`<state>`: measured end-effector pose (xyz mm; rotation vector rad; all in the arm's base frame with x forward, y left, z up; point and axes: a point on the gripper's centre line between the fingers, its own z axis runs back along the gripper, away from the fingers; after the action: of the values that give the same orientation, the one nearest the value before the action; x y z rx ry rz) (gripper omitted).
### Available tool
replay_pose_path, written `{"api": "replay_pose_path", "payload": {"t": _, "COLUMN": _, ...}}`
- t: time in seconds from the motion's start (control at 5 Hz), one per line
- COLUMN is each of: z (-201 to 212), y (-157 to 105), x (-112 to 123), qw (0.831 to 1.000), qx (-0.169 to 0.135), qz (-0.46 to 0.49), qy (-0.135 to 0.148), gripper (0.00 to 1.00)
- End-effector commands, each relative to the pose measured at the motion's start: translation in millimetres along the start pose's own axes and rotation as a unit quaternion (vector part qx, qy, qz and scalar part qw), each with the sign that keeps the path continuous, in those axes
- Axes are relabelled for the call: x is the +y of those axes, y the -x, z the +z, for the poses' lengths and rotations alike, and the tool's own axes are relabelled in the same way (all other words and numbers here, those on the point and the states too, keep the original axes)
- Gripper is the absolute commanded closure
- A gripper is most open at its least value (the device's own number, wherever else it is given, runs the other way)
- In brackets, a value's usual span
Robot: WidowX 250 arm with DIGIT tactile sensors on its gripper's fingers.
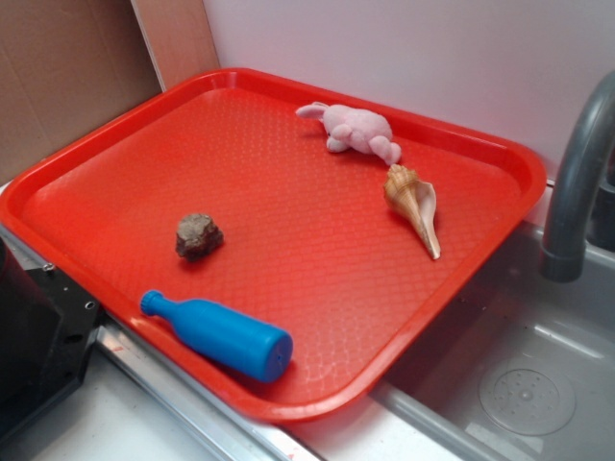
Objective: Grab the shell.
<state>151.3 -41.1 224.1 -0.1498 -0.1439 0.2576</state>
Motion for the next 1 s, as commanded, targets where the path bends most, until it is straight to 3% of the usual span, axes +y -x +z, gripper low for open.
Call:
{"api": "replay_pose_path", "payload": {"t": 0.0, "z": 6.8, "y": -4.0, "x": -4.1, "qw": 1.0, "qx": -0.019, "qz": 0.0, "qy": 0.009, "gripper": 0.0}}
{"api": "replay_pose_path", "payload": {"t": 0.4, "z": 6.8, "y": -4.0, "x": -4.1, "qw": 1.0, "qx": -0.019, "qz": 0.0, "qy": 0.009, "gripper": 0.0}}
{"api": "replay_pose_path", "payload": {"t": 0.6, "z": -31.5, "y": -25.9, "x": -26.1, "qw": 0.999, "qx": -0.002, "qz": -0.009, "qy": -0.039, "gripper": 0.0}}
{"api": "replay_pose_path", "payload": {"t": 0.8, "z": -63.0, "y": -47.0, "x": -50.0, "qw": 0.998, "qx": -0.039, "qz": -0.002, "qy": -0.038, "gripper": 0.0}}
